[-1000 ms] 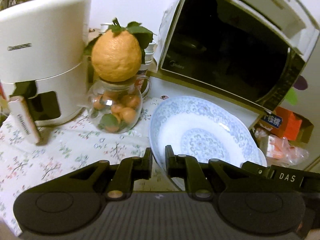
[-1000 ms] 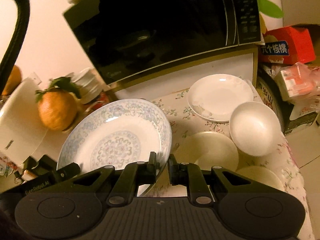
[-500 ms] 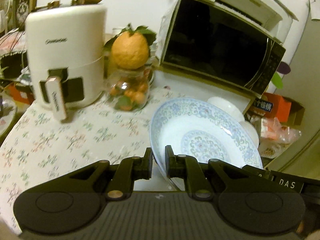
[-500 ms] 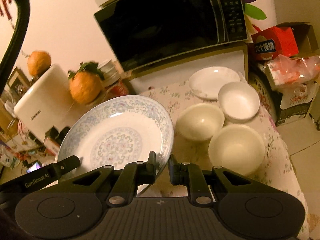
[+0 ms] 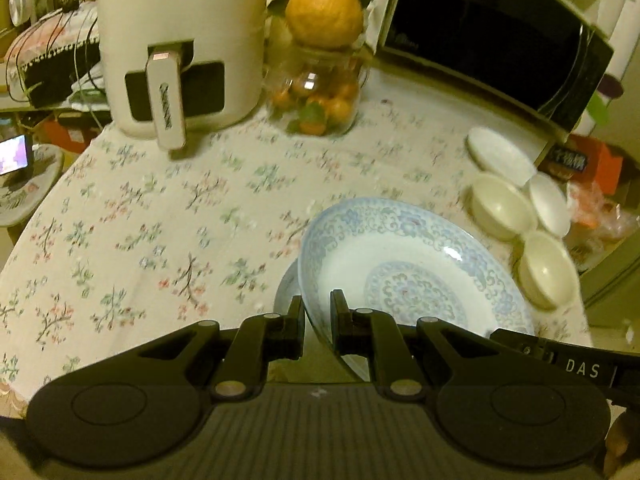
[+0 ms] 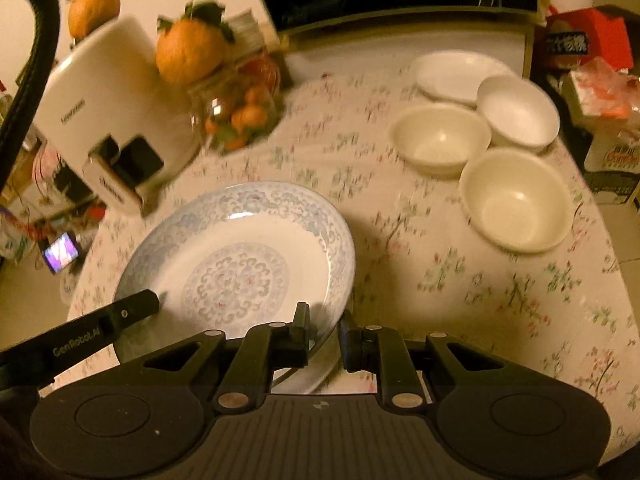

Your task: Organize plates and bowls

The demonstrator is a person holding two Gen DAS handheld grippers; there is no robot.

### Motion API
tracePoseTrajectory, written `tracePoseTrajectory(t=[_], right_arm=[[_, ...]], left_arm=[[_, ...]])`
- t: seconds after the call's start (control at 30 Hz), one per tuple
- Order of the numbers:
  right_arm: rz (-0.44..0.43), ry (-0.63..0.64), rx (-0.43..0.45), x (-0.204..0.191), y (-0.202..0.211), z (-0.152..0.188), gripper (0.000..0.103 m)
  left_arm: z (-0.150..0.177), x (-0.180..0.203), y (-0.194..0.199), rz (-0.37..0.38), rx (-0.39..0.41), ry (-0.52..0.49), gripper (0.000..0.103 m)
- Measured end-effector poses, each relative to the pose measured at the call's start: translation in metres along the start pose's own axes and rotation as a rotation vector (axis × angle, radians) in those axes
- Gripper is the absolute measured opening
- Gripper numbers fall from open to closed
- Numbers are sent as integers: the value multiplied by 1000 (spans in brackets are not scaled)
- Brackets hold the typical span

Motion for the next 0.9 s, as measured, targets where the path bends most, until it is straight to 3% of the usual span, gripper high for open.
tracePoseTrajectory(t=[0.27, 0.9], right_arm=[[21, 5, -81, -7, -21, 15, 16], [60, 9, -114, -9, -34, 18, 17]], left_arm=[[12, -4, -9, -53, -34, -32, 11], [13, -5, -20, -105, -42, -59, 11]])
Point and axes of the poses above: each gripper's, at about its wrist camera, not at the fingertips, and y roughly against the way its jaws point, x to its right, z to its underside, the point moved 3 cm from there along -y, roughly the way its jaws point, and after that the axes turned 6 degrees about -x, right-handed, at the moved point
